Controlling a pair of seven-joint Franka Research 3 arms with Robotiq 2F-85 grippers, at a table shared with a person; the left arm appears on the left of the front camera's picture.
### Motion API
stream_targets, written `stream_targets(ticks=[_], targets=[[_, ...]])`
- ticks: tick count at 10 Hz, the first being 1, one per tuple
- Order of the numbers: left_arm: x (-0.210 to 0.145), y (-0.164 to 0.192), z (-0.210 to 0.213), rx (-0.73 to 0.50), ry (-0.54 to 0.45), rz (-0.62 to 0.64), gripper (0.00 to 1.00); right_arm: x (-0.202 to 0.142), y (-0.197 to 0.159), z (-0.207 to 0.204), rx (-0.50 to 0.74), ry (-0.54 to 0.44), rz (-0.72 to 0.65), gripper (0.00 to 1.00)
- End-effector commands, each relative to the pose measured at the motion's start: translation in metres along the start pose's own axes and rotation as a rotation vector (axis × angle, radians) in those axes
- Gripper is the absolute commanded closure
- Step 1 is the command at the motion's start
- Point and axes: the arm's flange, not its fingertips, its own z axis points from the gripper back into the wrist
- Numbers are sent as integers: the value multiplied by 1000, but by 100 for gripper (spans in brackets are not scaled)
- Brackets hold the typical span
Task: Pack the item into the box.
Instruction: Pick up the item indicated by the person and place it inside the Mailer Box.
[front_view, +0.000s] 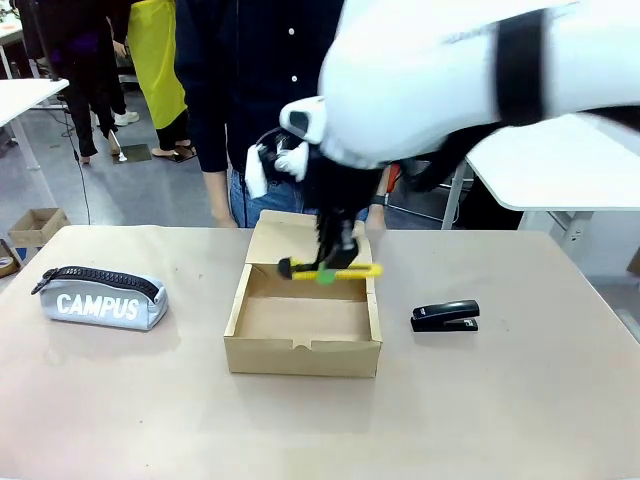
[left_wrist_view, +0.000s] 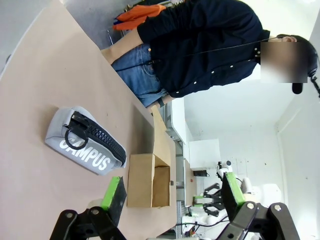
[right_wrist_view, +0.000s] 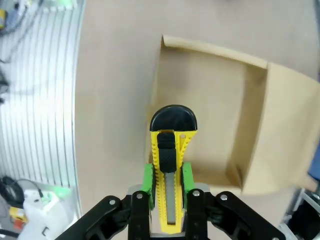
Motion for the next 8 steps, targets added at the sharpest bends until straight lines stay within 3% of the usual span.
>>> stream_targets(ticks=[1,4,8], targets=[[1,0,0,-20,-11,-19,0,14,-10,-21,-38,29,-113,73],[1,0,0,-20,-11,-19,0,10,-19,-60,-110,-1,-167,73],[1,0,0,-20,-11,-19,0,3,-22,-70,-95,-11,-142,73]])
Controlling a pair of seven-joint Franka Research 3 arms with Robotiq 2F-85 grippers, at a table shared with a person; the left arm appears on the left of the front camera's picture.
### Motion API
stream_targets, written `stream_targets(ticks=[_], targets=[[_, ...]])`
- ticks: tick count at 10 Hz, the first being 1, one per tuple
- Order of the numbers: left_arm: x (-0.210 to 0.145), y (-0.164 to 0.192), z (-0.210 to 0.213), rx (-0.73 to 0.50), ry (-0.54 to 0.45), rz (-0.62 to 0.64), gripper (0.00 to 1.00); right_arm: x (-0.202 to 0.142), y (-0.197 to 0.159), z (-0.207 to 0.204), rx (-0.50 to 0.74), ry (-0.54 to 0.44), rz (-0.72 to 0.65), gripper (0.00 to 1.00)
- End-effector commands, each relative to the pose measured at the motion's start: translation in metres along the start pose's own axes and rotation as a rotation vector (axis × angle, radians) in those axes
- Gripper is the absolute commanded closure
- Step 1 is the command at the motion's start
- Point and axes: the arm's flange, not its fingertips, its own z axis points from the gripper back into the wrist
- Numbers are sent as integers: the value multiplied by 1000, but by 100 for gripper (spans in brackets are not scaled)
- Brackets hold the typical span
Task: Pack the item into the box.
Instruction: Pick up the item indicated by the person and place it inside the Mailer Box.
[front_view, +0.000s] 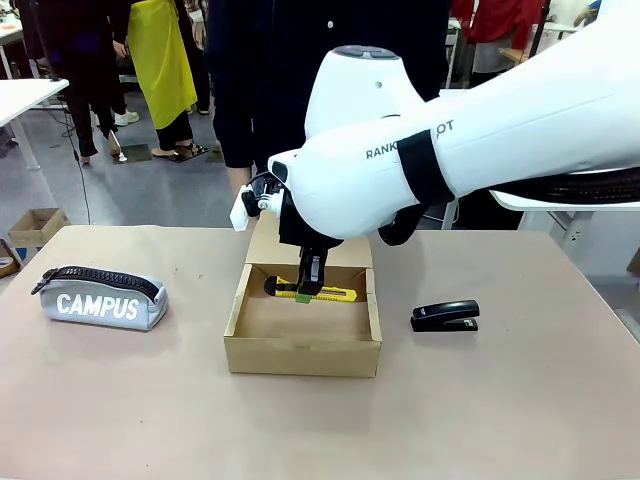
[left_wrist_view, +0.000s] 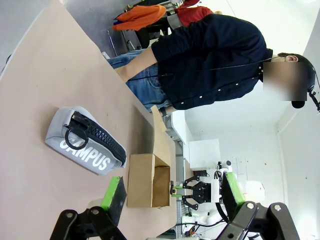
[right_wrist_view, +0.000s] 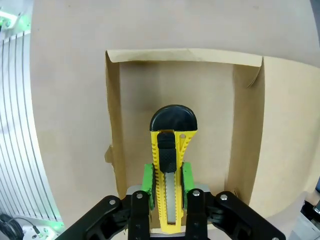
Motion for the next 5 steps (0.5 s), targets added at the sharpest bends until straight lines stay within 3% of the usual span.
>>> stream_targets(ticks=[1,3,4,5], targets=[[1,0,0,-20,-11,-19,0,-2,4,-1,-15,-2,-2,73],[1,0,0,-20,-11,-19,0,-2,4,0,-11,-4,11,73],[1,0,0,-20,-11,-19,0,-3,4,0,-2,-5,16,24],[1,0,0,-20,-11,-19,0,-3,4,0,2,-7,20,14]])
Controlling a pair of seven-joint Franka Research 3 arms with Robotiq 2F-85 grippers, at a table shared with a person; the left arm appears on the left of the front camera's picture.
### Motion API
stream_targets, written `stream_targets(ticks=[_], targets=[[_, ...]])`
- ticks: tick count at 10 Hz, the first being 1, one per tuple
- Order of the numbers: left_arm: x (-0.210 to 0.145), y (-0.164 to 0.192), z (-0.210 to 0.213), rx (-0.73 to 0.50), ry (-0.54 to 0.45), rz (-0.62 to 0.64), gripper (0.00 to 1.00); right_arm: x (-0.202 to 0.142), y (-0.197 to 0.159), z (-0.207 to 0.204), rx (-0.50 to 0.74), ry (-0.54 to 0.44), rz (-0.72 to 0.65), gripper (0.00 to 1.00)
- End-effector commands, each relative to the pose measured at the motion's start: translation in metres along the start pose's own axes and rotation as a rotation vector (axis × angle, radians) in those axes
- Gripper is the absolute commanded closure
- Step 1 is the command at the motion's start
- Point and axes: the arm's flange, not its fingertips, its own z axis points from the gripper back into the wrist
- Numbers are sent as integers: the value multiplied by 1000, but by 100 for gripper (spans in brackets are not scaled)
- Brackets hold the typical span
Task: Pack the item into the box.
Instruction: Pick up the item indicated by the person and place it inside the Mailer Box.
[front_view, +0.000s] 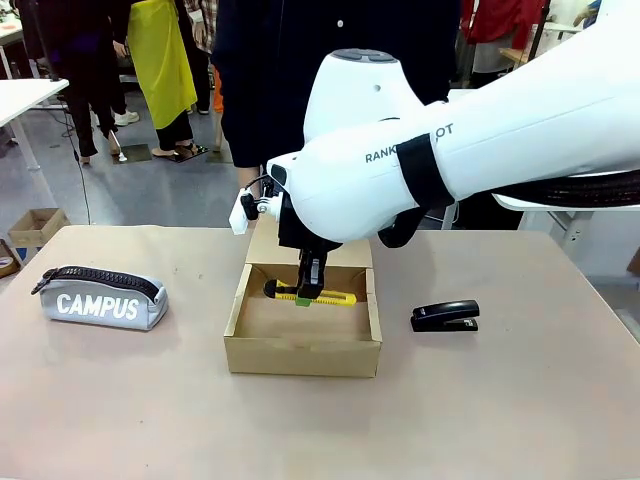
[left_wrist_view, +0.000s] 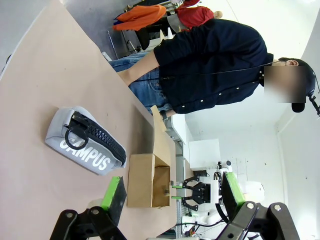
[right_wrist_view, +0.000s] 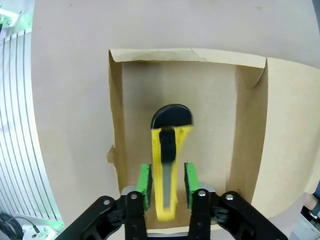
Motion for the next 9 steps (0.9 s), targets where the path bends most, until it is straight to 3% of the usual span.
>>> stream_targets(ticks=[1,7,9], targets=[[1,0,0,-20,-11,-19,0,-3,1,1,0,-7,12,0],[1,0,0,-20,-11,-19,0,-3,1,2,10,-5,25,0],[1,0,0,-20,-11,-19,0,-24,-7,21,149,-66,47,0]])
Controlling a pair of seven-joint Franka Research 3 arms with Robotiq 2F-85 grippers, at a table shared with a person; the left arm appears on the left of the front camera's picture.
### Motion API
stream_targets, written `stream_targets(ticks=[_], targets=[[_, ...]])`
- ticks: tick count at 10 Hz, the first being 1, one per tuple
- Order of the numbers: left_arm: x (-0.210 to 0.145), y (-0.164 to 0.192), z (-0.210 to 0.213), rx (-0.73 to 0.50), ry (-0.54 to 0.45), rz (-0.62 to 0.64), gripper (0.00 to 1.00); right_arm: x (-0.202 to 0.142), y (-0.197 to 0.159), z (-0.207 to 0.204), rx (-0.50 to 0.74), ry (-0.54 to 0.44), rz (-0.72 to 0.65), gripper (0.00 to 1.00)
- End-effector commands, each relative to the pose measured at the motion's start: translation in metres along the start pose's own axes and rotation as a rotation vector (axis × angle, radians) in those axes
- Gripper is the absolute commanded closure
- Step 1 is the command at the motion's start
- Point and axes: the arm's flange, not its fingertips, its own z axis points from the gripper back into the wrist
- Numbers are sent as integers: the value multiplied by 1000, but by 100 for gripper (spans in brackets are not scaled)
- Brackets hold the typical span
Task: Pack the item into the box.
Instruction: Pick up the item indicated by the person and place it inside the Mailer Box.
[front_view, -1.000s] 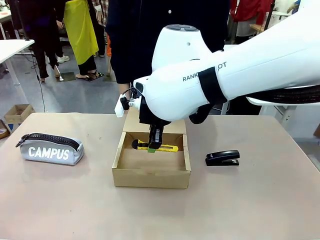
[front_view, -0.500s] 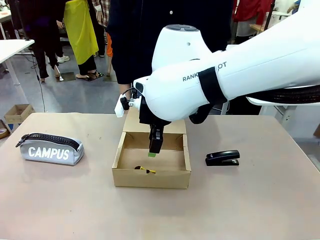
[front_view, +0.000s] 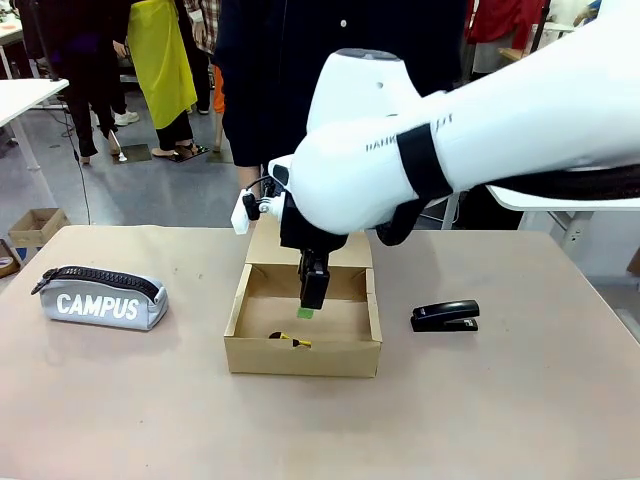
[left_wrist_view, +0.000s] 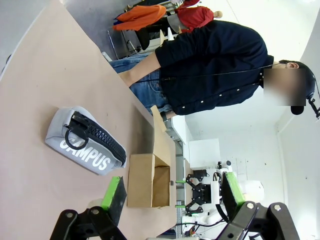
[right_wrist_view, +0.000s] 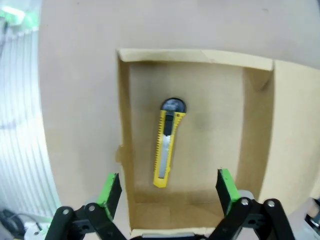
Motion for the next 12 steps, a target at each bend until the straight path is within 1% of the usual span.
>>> stream_targets(ticks=[1,3,4,5,6,7,8,9,10,11,12], targets=[[1,0,0,-20,-11,-19,0,-52,-13,47,101,-69,-58,0],[1,0,0,-20,-11,-19,0,-158,-14,102,97,-207,-345,0],[1,0,0,-20,-11,-19,0,-220,-10,123,150,-253,-567,0],[1,0,0,-20,-11,-19,0,-271,-1,134,226,-365,-754,0],[1,0,0,-20,-11,-19,0,-323,13,139,301,-467,-963,0],[1,0,0,-20,-11,-19,0,-383,42,136,316,-673,-1098,0],[1,0,0,-20,-11,-19,0,-421,71,130,314,-761,-1259,0],[1,0,0,-20,-11,-19,0,-447,94,125,331,-840,-1365,0],[1,0,0,-20,-11,-19,0,-462,111,118,309,-887,-1449,0],[1,0,0,-20,-11,-19,0,-470,117,110,319,-928,-1493,0],[1,0,0,-20,-11,-19,0,-475,91,128,367,-631,-1210,0]])
